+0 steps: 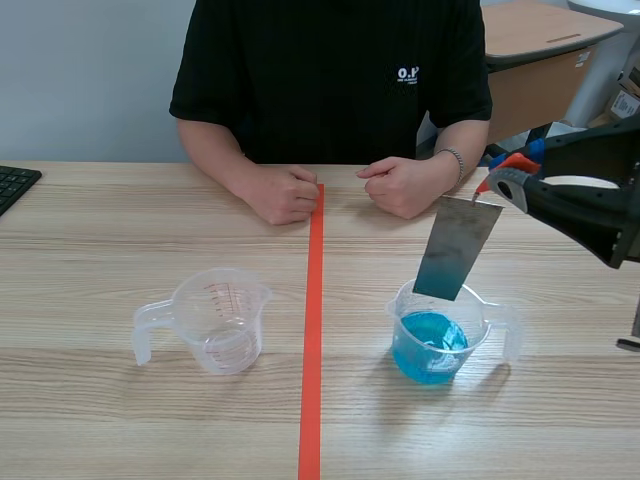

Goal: Do the redox reaction experiment.
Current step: 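Raise the plate and point at it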

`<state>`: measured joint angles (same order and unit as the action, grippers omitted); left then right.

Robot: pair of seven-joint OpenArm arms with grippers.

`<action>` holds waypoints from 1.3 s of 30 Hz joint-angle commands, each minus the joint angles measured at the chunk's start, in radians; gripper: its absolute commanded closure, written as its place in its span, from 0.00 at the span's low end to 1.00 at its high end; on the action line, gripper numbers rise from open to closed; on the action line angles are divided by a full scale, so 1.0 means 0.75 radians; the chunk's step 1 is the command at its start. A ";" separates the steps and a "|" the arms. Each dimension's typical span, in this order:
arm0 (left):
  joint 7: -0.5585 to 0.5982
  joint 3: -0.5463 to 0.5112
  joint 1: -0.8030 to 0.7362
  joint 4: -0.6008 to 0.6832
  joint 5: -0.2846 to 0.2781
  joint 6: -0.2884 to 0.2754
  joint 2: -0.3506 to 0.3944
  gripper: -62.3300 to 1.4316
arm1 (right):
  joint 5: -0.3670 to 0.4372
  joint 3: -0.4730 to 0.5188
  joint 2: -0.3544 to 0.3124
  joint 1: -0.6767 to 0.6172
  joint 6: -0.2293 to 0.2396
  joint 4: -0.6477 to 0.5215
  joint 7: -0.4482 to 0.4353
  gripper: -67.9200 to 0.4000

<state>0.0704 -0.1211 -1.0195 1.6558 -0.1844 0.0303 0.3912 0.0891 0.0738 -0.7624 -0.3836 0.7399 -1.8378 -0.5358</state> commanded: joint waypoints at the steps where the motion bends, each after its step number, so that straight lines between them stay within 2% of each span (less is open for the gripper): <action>1: 0.009 0.002 -0.004 0.025 -0.008 0.003 0.008 0.91 | 0.046 0.034 -0.040 -0.024 0.008 -0.048 -0.001 0.97; 21: 0.010 0.002 -0.004 0.025 -0.008 0.003 0.008 0.91 | 0.222 0.314 -0.088 -0.291 0.008 -0.248 0.024 0.97; 39: 0.009 0.002 -0.004 0.025 -0.008 0.003 0.008 0.91 | 0.282 0.391 -0.088 -0.338 0.008 -0.289 0.054 0.97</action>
<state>0.0704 -0.1211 -1.0195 1.6558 -0.1844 0.0299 0.3912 0.2813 0.3470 -0.8181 -0.6464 0.7399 -2.0415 -0.4877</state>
